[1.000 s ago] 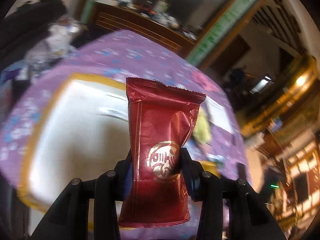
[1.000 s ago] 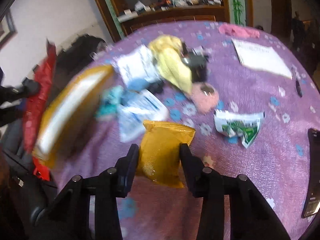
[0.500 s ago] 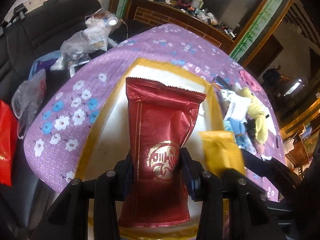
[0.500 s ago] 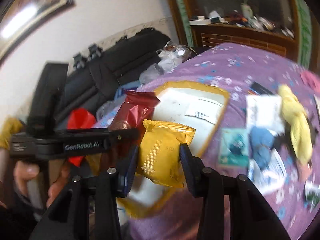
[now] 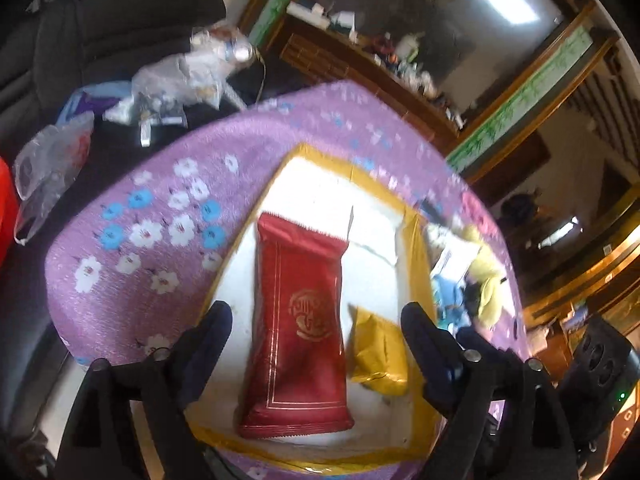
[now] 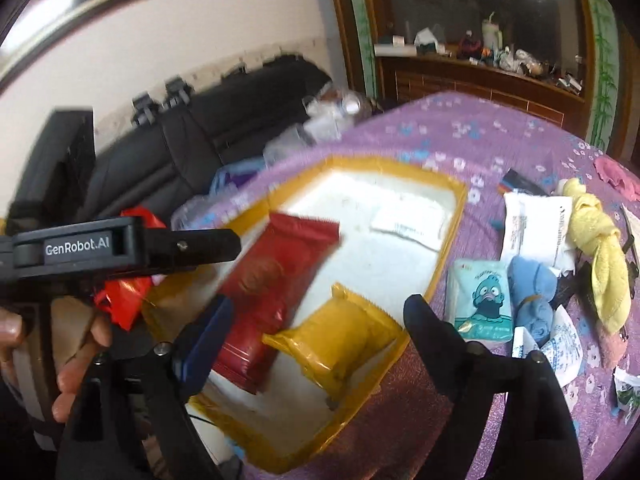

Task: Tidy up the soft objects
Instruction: 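Lower red packet into box with left tool while right tool drops yellow packet, then move the right tool to the green sachet while the left tool approaches the desiccant packet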

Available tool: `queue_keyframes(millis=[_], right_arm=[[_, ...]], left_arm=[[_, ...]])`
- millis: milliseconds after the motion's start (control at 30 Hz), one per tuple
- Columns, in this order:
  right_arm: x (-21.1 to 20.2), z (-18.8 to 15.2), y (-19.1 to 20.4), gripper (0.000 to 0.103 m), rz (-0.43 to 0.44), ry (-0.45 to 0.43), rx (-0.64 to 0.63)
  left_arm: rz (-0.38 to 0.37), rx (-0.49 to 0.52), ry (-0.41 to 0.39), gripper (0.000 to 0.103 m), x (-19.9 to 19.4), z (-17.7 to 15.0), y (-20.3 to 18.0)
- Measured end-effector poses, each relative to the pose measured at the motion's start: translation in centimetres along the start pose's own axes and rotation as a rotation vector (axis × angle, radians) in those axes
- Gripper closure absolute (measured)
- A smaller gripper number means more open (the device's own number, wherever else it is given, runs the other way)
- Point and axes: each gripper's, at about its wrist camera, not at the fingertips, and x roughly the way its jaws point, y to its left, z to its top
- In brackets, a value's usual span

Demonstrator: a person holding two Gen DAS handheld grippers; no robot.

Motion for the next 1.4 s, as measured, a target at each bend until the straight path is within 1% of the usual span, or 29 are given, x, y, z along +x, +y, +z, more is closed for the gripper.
queue_keyframes(millis=[67,167,233,300,367,433,467,500,567,600,667,733,833,967,1000,1067,1200,1300,1400], right_arm=[[-0.8,-0.1,-0.4,0.016,0.017,-0.018,0.021],[-2.8,-0.5,-1.0,0.016,0.031,-0.082,0.045],[-3.5,-0.7,-1.3,0.016,0.028,-0.096,0.043],[-4.5,-1.3,-2.1,0.016,0.034,-0.117,0.066],[-5.6,-1.8,-3.2,0.016,0.009,-0.143,0.122],[-6.9,-2.6,-5.0,0.016,-0.037,-0.174,0.226],[-7.2,-2.8,-5.8,0.016,-0.034,-0.180,0.268],[-7.5,-3.2,-7.1,0.016,-0.013,-0.178,0.339],[-7.9,-3.8,-9.5,0.016,0.049,-0.178,0.456],[-8.2,-4.1,-10.4,0.016,0.062,-0.183,0.489],[-8.9,-4.6,-11.7,0.016,0.053,-0.191,0.517],[-9.4,-5.2,-12.7,0.016,0.045,-0.201,0.531],[-9.5,-6.0,-14.2,0.016,0.058,-0.185,0.568],[-9.8,-6.8,-16.0,0.016,0.090,-0.163,0.579],[-9.8,-7.0,-16.4,0.016,0.094,-0.157,0.569],[-9.7,-7.3,-16.8,0.016,0.085,-0.134,0.545],[-9.4,-7.7,-17.6,0.016,0.113,-0.097,0.494],[-9.6,-7.8,-18.0,0.016,0.093,-0.082,0.475],[-10.0,-7.8,-18.5,0.016,0.061,-0.075,0.466]], left_arm=[[0.023,0.027,-0.028,0.009,-0.7,-0.2,-0.7],[0.096,0.094,-0.058,0.009,-1.3,-0.9,-2.6],[0.099,0.122,-0.077,0.009,-1.7,-1.3,-3.5],[0.080,0.125,-0.085,0.009,-2.0,-1.7,-4.2],[0.067,0.131,-0.071,0.009,-2.0,-2.1,-5.4],[0.043,0.153,-0.060,0.009,-2.0,-2.9,-6.9],[0.036,0.165,-0.063,0.009,-2.0,-3.2,-7.5],[0.035,0.177,-0.065,0.009,-1.8,-3.6,-8.2],[0.038,0.206,-0.047,0.009,-1.1,-4.2,-9.6],[0.035,0.221,-0.038,0.009,-0.8,-4.5,-10.4],[0.041,0.246,-0.024,0.009,-0.3,-5.1,-12.0],[0.029,0.272,-0.016,0.009,-0.1,-5.7,-13.3],[0.048,0.322,-0.017,0.009,0.5,-6.5,-15.2],[0.052,0.329,0.022,0.009,1.6,-6.9,-16.8],[0.047,0.336,0.026,0.009,1.9,-7.1,-17.2],[0.062,0.352,0.035,0.009,2.5,-7.3,-17.9],[0.078,0.380,0.069,0.009,3.9,-7.8,-19.2],[0.082,0.404,0.082,0.009,4.6,-8.1,-19.9],[0.079,0.407,0.094,0.009,5.1,-8.1,-20.1]])
